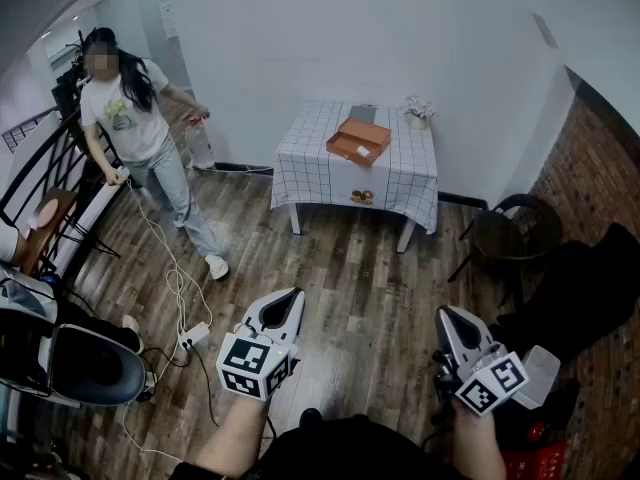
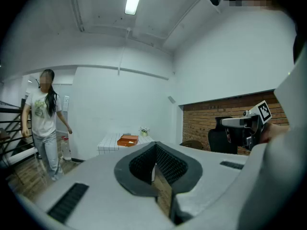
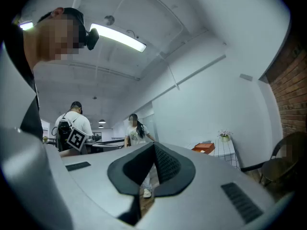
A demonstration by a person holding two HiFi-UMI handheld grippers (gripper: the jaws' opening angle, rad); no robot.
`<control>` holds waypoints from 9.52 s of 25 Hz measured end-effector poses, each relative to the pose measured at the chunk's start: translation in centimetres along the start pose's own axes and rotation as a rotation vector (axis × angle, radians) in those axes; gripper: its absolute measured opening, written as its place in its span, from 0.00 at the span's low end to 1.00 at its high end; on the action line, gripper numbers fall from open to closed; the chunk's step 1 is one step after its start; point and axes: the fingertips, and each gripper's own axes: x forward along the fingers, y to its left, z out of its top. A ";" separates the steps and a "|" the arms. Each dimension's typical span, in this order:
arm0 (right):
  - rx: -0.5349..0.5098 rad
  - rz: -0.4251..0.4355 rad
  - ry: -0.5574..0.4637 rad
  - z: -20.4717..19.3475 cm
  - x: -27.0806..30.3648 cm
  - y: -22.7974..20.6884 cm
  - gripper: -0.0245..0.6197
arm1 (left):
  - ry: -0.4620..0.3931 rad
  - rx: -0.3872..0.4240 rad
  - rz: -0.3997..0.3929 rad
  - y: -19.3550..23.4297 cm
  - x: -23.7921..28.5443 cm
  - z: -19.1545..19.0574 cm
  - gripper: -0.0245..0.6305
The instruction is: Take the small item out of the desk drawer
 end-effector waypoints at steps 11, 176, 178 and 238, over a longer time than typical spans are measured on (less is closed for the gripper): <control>0.015 0.025 0.005 -0.4 -1.5 -1.1 0.04 | 0.022 0.001 0.019 -2.1 0.3 -0.9 0.04; -0.141 0.100 0.833 -18.7 74.6 -58.7 0.29 | 0.252 -0.077 -0.128 43.3 82.9 3.9 0.04; -0.127 0.102 0.781 -17.1 74.7 -59.2 0.29 | 0.248 -0.060 -0.128 42.7 83.4 4.7 0.04; 0.061 0.176 -0.052 8.9 69.5 -57.7 0.28 | 0.021 -0.004 -0.082 40.4 81.5 15.0 0.04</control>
